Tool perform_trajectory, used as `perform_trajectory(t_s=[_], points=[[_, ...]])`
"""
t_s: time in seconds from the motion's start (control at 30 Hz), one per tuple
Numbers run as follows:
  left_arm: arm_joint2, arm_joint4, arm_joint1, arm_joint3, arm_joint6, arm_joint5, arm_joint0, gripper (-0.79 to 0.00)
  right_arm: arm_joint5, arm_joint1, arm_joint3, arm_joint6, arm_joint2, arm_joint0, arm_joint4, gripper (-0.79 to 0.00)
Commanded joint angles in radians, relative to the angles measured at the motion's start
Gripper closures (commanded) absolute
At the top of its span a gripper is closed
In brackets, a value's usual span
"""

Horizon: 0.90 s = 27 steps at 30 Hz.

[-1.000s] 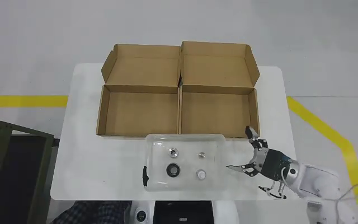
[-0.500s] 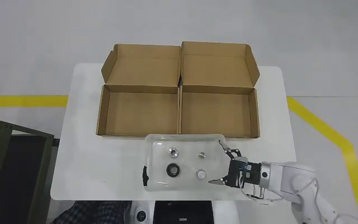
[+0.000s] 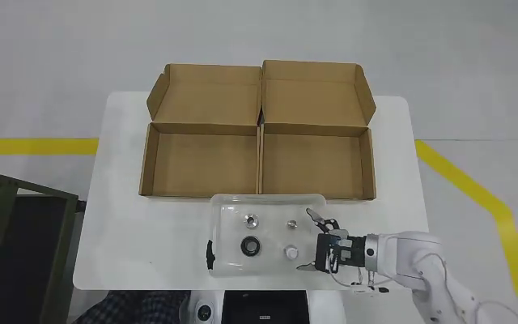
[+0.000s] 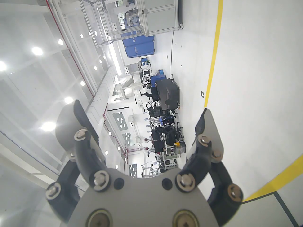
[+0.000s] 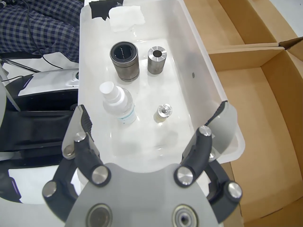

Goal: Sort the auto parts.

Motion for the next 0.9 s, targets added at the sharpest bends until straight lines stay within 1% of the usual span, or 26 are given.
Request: perform_trajectory(t_s=[0.0,0.23,0.33,0.4,0.43,0.57,0.77,0.83,0.87], points=[[0.0,0.0,0.0,0.0,0.0,0.0,0.0,-0.785,0.005,0.0,0.002,0.008,-0.011,0.006,0.0,-0.785],[0.0,0.0,0.0,0.0,0.0,0.0,0.0,-0.785,0.02,0.002,0.012,0.026,-0.044,0.027,-0.017,-0.785],[0.0,0.0,0.0,0.0,0.0,0.0,0.0,-0.785,0.023,0.003,0.017,0.03,-0.055,0.035,-0.025,-0.773],[0.0,0.0,0.0,0.0,0.0,0.0,0.0,-0.785,0.026,0.004,0.019,0.032,-0.061,0.04,-0.031,-0.711],[0.0,0.0,0.0,0.0,0.0,0.0,0.0,-0.785,0.028,0.004,0.02,0.032,-0.064,0.041,-0.032,-0.693],[0.0,0.0,0.0,0.0,0.0,0.0,0.0,-0.785,0.033,0.006,0.027,0.035,-0.076,0.048,-0.042,-0.671],[0.0,0.0,0.0,0.0,0.0,0.0,0.0,-0.785,0.032,0.009,0.035,0.043,-0.094,0.056,-0.055,-0.665],[0.0,0.0,0.0,0.0,0.0,0.0,0.0,-0.785,0.03,0.01,0.036,0.048,-0.103,0.058,-0.058,-0.628],[0.0,0.0,0.0,0.0,0.0,0.0,0.0,-0.785,0.03,0.01,0.036,0.051,-0.106,0.059,-0.059,-0.57]])
